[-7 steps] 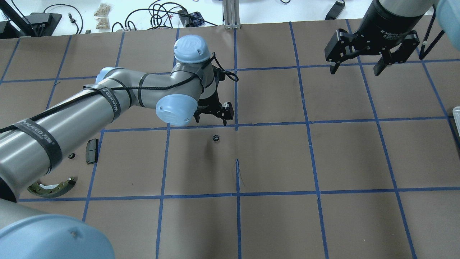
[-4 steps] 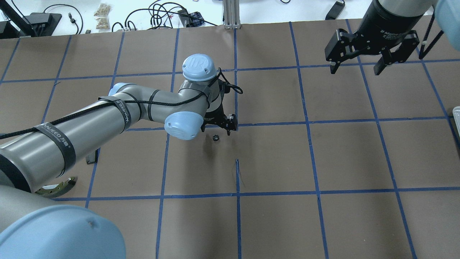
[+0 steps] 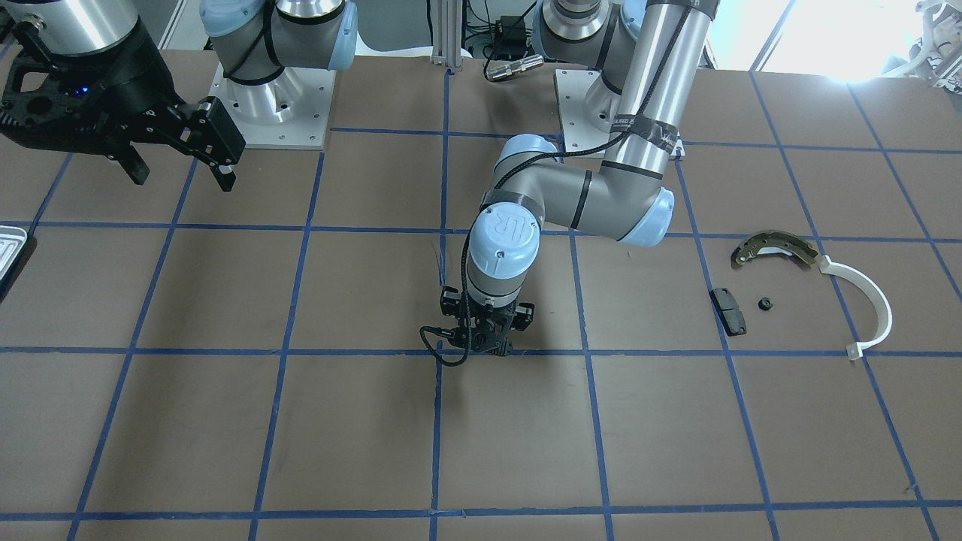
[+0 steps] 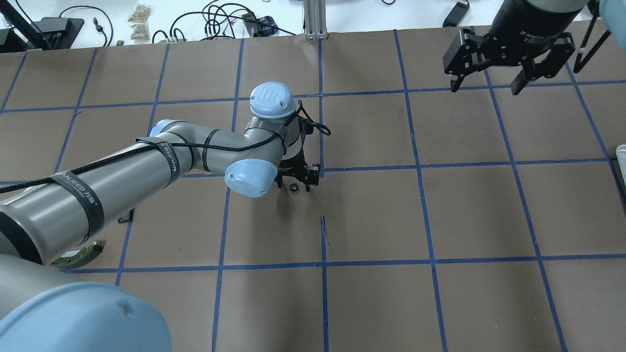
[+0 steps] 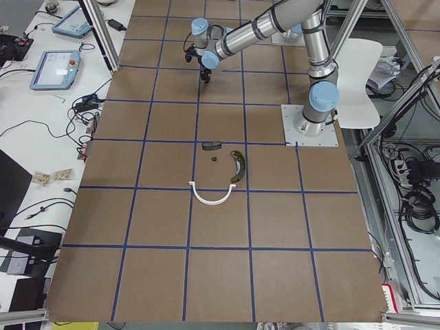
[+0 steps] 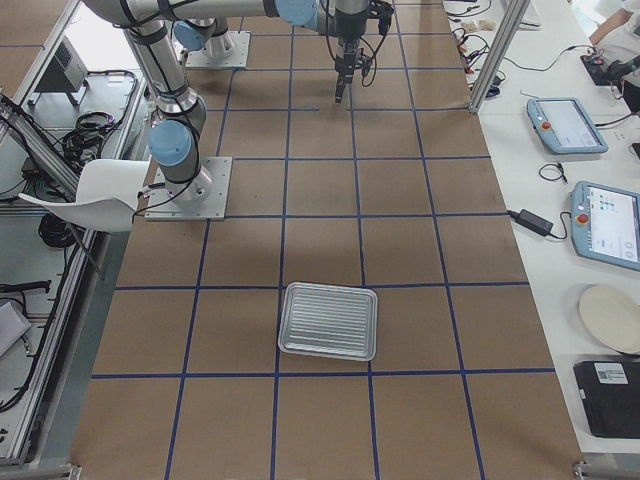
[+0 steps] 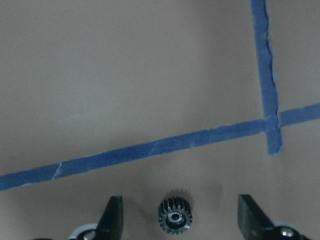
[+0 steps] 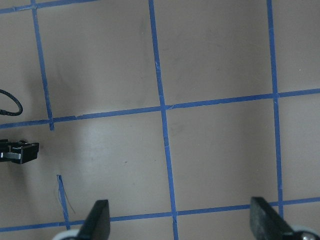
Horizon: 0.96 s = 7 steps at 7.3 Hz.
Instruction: Place bearing gear from tray to pile
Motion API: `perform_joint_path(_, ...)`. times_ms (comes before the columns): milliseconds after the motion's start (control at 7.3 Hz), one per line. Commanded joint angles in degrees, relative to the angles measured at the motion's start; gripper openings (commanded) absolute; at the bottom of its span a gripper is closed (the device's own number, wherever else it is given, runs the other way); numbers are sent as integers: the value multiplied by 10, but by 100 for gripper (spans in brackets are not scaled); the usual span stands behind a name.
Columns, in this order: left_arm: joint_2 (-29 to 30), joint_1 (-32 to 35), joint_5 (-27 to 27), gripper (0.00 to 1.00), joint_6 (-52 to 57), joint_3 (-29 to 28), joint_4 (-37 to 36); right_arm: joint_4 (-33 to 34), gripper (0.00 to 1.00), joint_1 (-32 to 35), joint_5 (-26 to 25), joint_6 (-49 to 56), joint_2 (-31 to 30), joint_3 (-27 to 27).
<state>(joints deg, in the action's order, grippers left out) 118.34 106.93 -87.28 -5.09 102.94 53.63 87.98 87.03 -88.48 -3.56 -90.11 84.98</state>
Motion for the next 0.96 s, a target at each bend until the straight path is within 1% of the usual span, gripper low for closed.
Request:
perform_joint_path(0, -3, -1, -3, 36, 0, 2, 1, -23, 100, 12, -2, -25, 13, -18)
perform_joint_path(137, -6, 0, -5, 2, 1, 2, 1, -21, 100, 17, 1, -27, 14, -14)
perform_joint_path(274, -4, 0, -5, 0, 1, 2, 1, -18, 100, 19, 0, -39, 13, -4)
perform_joint_path(548, -19, -9, -6, 0, 2, -11, 23, -15, 100, 43, -1, -52, 14, 3)
perform_joint_path(685, -31, -31, -12, 0, 9, -26, 56, -17, 100, 43, -6, -61, 15, 2)
perform_joint_path(822, -45, -90, -10, 0, 27, -60, 116, -17, 100, 43, 1, -58, 17, 4)
